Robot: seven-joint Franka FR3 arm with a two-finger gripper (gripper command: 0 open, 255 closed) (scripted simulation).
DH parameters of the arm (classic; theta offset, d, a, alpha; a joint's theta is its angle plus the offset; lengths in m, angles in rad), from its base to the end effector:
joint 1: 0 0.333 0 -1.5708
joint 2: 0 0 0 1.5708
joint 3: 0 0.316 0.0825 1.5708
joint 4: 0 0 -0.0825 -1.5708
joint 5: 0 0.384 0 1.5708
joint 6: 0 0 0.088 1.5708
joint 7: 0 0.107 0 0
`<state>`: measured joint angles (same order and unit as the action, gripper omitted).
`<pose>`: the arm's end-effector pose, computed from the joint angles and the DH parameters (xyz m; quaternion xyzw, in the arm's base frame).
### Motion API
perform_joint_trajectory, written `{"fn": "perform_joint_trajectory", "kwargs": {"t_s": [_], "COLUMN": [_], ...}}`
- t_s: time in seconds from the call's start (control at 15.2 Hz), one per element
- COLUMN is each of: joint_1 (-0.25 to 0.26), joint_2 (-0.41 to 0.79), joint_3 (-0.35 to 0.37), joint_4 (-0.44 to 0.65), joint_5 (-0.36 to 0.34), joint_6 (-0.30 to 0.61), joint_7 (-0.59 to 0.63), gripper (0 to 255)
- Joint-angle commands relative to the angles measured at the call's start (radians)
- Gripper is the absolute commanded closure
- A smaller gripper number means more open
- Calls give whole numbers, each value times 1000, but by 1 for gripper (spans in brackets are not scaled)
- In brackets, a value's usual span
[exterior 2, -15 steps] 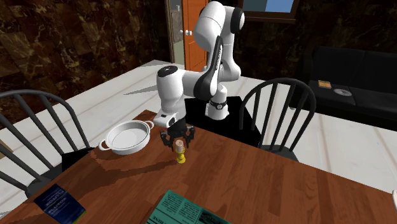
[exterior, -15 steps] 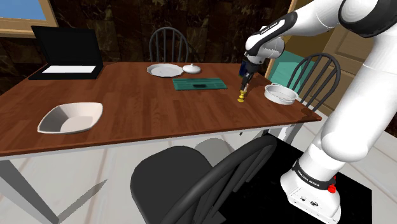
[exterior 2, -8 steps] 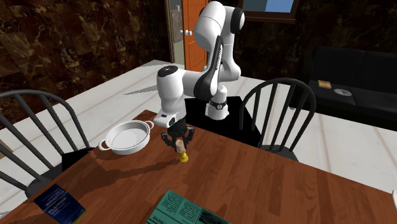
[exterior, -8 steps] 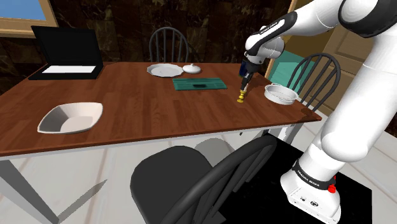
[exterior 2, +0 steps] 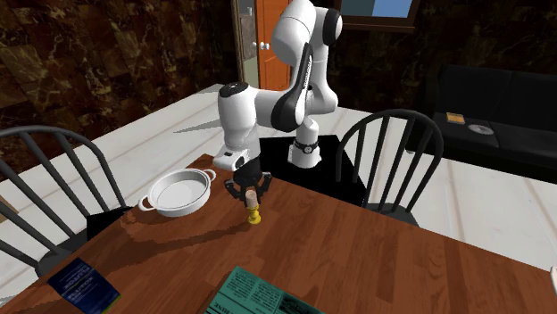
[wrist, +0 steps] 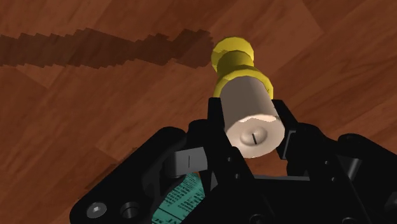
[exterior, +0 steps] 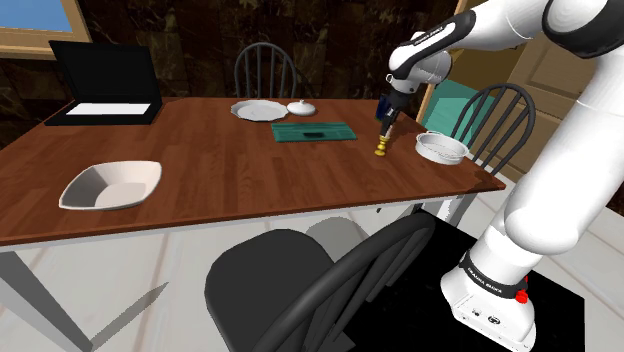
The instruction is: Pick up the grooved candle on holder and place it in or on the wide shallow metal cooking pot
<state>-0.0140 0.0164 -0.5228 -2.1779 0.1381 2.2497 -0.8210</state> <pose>0.4675 -0.2731 0.3898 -0.9933 -0.1001 -0.0544 0.0214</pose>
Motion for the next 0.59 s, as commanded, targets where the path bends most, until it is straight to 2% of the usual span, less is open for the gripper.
{"fn": "perform_joint_trajectory", "kwargs": {"t_s": [0.0,0.53], "joint_1": [1,2], "joint_2": [-17,-66], "joint_3": [0,4], "joint_4": [13,75], "joint_5": [-14,-51], "joint_6": [-27,-129], "joint_7": [12,45], "gripper": [255,255]}}
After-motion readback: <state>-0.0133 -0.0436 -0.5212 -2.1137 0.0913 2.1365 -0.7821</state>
